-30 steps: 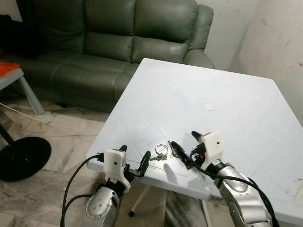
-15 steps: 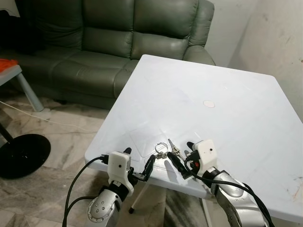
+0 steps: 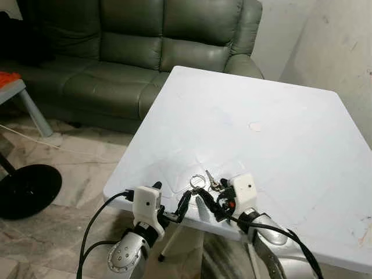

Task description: Hang keys on a hook

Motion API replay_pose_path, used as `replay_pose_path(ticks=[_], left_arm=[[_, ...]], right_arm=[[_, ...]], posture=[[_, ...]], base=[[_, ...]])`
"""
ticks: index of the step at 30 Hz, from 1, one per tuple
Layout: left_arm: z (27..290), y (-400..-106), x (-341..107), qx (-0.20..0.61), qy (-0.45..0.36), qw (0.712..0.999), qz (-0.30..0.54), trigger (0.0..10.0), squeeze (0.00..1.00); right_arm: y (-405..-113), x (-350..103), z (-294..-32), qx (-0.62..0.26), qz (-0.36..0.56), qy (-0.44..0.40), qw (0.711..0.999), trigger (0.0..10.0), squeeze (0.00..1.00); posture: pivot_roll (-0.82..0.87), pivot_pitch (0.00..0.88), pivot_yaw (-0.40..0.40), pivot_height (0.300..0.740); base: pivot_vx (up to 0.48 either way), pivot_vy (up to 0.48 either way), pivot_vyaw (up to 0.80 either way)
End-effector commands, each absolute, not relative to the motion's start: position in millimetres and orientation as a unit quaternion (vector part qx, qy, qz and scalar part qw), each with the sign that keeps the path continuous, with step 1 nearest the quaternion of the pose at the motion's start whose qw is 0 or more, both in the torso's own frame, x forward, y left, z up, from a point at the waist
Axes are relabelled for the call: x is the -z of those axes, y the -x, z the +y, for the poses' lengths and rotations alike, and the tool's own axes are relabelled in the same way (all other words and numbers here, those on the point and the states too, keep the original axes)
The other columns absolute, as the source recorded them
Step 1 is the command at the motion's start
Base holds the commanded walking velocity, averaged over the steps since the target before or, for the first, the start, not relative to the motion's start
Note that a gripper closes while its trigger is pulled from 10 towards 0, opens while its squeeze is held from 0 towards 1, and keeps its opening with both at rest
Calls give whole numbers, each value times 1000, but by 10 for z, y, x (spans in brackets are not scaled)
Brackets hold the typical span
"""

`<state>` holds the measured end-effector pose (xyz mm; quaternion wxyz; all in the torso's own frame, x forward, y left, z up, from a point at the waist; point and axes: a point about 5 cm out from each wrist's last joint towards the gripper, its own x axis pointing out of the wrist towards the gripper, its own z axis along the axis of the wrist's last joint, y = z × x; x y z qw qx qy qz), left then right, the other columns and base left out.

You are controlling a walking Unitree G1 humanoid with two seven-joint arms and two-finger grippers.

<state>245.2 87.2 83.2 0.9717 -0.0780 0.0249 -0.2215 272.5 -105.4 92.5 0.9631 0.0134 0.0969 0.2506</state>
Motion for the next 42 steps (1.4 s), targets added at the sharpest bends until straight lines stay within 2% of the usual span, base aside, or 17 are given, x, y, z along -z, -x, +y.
replay_pose_path(ticks=[1,2,4,5,6,9,15,18,20,21,28,29,30,31,33,38,42], left_arm=[[850,-2453,-872,226,74,971,20,10000,0],[850,-2453,-873,226,74,971,20,10000,0],[849,-2452,-870,225,74,971,21,10000,0],[848,-2452,-870,226,75,971,21,10000,0],[848,-2452,-871,226,74,971,21,10000,0],[847,-2452,-870,226,74,971,21,10000,0],[847,-2451,-870,226,74,971,21,10000,0],[849,-2449,-868,225,74,971,21,10000,0],[850,-2449,-868,225,74,971,21,10000,0],[851,-2450,-867,224,74,972,21,10000,0],[853,-2453,-869,223,75,972,21,10000,0],[852,-2453,-869,223,75,972,21,10000,0],[852,-2454,-870,223,74,972,21,10000,0],[852,-2454,-870,223,74,972,20,10000,0],[851,-2454,-870,223,75,972,20,10000,0],[852,-2456,-873,223,75,972,20,10000,0],[856,-2462,-878,223,73,972,19,10000,0]], right_arm=[[-2722,-969,-1058,-240,90,-21,966,8549,0],[-2720,-971,-1043,-232,92,-23,968,7098,0],[-2723,-958,-1028,-222,96,-19,970,8078,0],[-2720,-955,-1019,-218,96,-16,971,3961,0],[-2717,-952,-1005,-210,94,-12,973,1569,0],[-2710,-943,-983,-203,94,-14,975,0,0],[-2713,-952,-968,-190,96,-17,977,0,0],[-2729,-937,-968,-177,101,-9,979,7569,0],[-2734,-935,-969,-171,101,-8,980,8431,0],[-2736,-928,-964,-170,105,-14,980,10000,0],[-2756,-934,-958,-146,102,-4,984,9098,0],[-2756,-935,-958,-146,102,-4,984,8078,0],[-2759,-934,-965,-140,101,-1,985,5529,0],[-2760,-933,-969,-137,101,0,985,5529,0],[-2763,-936,-976,-132,97,3,986,2824,0],[-2775,-918,-996,-123,103,14,987,3647,0],[-2754,-919,-974,-139,103,5,985,7843,0]], posture=[[22,98,-86,740],[22,98,-86,740],[22,96,-88,740],[22,96,-88,740],[22,96,-88,740],[23,94,-89,740],[27,91,-91,740],[28,92,-91,740],[28,92,-91,740],[28,92,-91,740],[29,95,-90,740],[29,95,-90,740],[29,95,-89,740],[29,95,-89,740],[29,95,-89,740],[29,95,-87,740],[28,97,-88,740]], base=[[0,0,0],[0,0,0],[0,0,0],[0,0,0],[0,0,0],[0,0,0],[0,0,0],[0,0,0],[0,0,0],[0,0,0],[0,0,0],[0,0,0],[0,0,0],[0,0,0],[0,0,0],[0,0,0],[0,0,0]])
